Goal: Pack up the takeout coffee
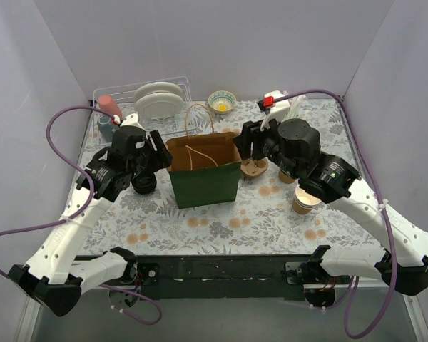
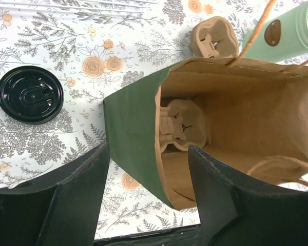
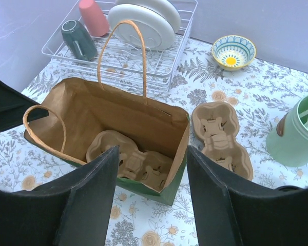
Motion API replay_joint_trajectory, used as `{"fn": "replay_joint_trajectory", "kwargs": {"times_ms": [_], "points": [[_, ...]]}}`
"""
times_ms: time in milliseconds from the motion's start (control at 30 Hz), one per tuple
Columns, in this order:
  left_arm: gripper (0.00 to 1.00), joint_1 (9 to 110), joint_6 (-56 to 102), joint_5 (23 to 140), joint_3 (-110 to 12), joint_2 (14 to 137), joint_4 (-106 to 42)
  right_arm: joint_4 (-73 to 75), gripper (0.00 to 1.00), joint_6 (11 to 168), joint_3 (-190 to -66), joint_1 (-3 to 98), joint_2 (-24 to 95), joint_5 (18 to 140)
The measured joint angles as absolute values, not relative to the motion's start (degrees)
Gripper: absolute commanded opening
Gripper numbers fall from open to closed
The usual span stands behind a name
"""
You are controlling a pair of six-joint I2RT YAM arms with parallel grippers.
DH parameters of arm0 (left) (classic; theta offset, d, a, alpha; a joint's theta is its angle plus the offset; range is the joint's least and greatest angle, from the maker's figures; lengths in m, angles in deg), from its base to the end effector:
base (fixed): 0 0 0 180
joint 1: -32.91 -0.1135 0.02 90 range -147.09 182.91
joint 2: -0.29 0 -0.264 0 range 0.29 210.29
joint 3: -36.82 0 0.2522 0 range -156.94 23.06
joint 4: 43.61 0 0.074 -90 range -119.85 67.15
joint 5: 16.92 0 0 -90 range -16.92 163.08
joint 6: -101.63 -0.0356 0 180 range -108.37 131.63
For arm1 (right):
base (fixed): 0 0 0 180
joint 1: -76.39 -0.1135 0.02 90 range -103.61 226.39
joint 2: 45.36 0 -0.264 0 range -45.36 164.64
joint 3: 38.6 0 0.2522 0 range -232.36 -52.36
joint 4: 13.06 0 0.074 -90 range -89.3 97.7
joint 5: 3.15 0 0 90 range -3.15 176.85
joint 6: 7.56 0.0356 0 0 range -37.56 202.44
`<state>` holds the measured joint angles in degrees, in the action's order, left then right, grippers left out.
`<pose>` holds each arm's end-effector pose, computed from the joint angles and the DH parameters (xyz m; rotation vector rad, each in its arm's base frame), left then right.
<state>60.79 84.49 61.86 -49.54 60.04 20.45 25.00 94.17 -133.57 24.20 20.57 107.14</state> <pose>0.1791 -0.0869 0.3883 -0.9885 2.0944 -0.7346 0.1562 0.1812 0.4601 -0.3494 1.7109 0.5180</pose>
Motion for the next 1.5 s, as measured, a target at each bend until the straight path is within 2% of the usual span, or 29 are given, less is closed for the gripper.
{"fn": "replay_joint_trajectory", "kwargs": {"times_ms": [300,767,1033,1200,1433,1500], "points": [[0.58,60.8,87.9,64.9,-50.9,61.4,19.3,29.8,0.61,100.7,-132.1,24.2,14.9,109.2],[0.47,60.8,90.9,67.7,-50.5,63.1,18.6,35.3,0.62,105.6,-128.9,24.2,11.1,109.3],[0.45,60.8,92.0,67.8,-47.1,62.8,18.9,37.0,0.65,105.7,-131.5,24.2,15.9,109.2],[0.45,60.8,91.5,68.0,-47.0,63.6,18.6,39.2,0.65,104.3,-135.7,24.9,23.1,109.1],[0.53,60.8,90.5,66.5,-48.0,66.4,19.4,39.8,0.61,103.0,-137.0,29.8,31.7,106.4],[0.54,60.8,90.4,65.6,-48.8,66.7,19.6,39.8,0.56,102.7,-137.0,31.5,33.1,105.8]]}}
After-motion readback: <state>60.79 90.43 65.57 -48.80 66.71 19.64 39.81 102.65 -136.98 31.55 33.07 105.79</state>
